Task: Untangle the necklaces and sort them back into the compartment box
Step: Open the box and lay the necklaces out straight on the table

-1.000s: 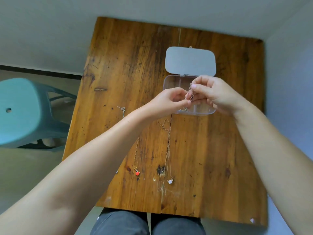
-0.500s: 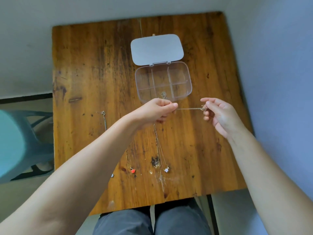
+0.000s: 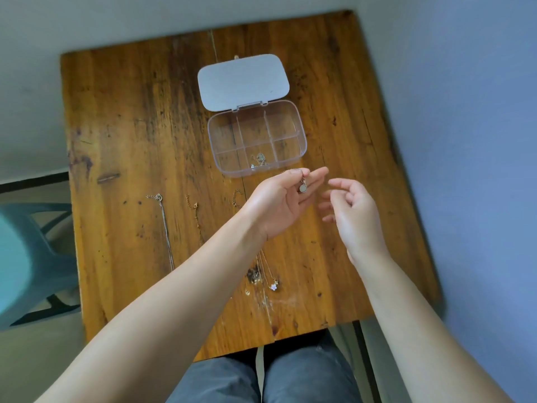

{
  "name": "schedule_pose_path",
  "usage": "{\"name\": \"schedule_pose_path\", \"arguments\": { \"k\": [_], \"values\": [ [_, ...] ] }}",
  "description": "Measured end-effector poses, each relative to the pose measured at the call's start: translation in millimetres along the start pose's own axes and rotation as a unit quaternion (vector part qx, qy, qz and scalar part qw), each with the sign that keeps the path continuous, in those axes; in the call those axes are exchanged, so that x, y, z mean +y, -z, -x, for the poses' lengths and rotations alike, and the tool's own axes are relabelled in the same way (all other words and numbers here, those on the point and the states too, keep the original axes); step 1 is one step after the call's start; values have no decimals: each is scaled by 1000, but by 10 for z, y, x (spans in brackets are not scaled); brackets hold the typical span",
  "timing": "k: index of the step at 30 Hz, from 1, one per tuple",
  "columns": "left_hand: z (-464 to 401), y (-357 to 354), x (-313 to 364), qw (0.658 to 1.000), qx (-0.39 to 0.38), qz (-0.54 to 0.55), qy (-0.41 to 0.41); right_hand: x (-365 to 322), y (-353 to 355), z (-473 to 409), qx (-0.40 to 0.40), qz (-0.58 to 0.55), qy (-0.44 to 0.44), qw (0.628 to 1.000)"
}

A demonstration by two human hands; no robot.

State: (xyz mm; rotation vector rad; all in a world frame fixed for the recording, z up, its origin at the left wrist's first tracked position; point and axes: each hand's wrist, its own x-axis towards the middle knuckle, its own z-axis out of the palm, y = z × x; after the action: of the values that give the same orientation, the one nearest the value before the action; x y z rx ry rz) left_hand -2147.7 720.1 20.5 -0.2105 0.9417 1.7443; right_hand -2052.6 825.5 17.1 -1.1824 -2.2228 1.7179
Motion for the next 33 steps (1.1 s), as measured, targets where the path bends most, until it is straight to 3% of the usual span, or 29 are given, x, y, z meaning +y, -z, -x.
{"name": "schedule_pose_path", "arguments": {
  "k": [5, 11, 14, 16, 18, 21, 25, 29, 33],
  "values": [
    [54, -77, -26, 1000, 11, -21, -11, -130, -167, 65, -77, -50, 24, 996],
    [68, -21, -99, 999, 37, -18, 25, 0, -128, 79, -126, -71, -53, 988],
    [-69, 93, -91, 992, 117, 14, 37, 232, 44, 149, -161, -51, -109, 980],
    [-188, 180, -64, 980, 190, -20, 51, 435, 166, 227, -172, -4, -143, 975],
    [-293, 248, -58, 963, 240, -106, 56, 640, 247, 322, -178, 38, -168, 969],
    [-425, 288, -113, 924, 249, -287, 45, 861, 242, 438, -177, 85, -181, 964],
    [-557, 359, -214, 803, 217, -555, -1, 1024, 129, 497, -150, 133, -177, 963],
    [-608, 431, -204, 747, 209, -630, -41, 1123, 53, 536, -143, 174, -166, 960],
    [-607, 471, -175, 746, 213, -628, -62, 1114, 67, 497, -189, 239, -149, 941]
  ]
}}
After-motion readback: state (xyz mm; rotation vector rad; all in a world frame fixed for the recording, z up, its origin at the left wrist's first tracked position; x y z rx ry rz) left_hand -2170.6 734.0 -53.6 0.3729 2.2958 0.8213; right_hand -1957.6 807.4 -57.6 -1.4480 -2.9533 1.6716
